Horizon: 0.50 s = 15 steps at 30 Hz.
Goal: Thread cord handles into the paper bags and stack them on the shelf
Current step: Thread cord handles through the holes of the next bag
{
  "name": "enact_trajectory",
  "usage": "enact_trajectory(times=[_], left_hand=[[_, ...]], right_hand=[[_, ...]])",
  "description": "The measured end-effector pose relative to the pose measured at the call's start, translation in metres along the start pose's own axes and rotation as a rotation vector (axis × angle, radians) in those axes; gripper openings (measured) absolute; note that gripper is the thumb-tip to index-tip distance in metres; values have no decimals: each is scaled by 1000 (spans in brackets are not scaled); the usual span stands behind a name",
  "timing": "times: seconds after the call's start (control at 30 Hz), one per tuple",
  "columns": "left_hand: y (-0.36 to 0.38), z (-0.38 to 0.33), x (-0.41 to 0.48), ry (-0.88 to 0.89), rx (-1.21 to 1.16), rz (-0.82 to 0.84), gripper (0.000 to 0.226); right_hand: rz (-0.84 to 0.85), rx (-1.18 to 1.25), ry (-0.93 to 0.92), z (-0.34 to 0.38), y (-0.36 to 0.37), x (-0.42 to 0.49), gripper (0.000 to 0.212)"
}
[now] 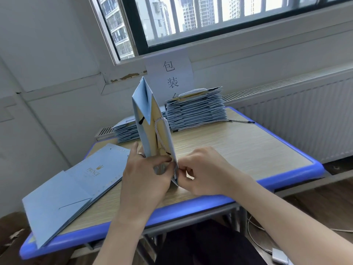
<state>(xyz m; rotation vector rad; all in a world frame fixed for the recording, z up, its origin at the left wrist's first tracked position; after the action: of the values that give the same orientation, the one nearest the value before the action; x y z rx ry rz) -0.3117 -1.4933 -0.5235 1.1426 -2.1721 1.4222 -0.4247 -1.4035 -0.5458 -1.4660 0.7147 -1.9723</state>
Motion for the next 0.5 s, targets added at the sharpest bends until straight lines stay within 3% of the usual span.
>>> enact_trajectory(times=[0.17, 0.27, 0.4, 0.5], left_hand=[[-10, -2, -4, 125, 1, -232, 8], [-20, 0, -1, 131, 74, -384, 17], [-21, -1, 8, 180, 166, -404, 25], [-19, -3, 17, 217, 145, -379, 16]], right_hand=[[42, -29, 39, -2, 2, 1, 23], [58, -52, 52, -2, 3, 1, 25], [64, -61, 46, -1, 2, 1, 22], [81, -63, 58, -1, 3, 1, 26]])
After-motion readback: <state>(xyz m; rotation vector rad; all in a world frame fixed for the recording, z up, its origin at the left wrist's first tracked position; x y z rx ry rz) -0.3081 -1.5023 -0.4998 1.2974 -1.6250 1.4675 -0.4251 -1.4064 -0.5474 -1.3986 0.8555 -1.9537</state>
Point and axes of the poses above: each hand's wrist, its own x-axis towards the middle knuckle, its own y-axis out of the palm, z = x × y, the point moved 4 cm from there along x, towards the middle knuckle, and after that the axes turned 8 degrees about y, right-handed, at the moved point
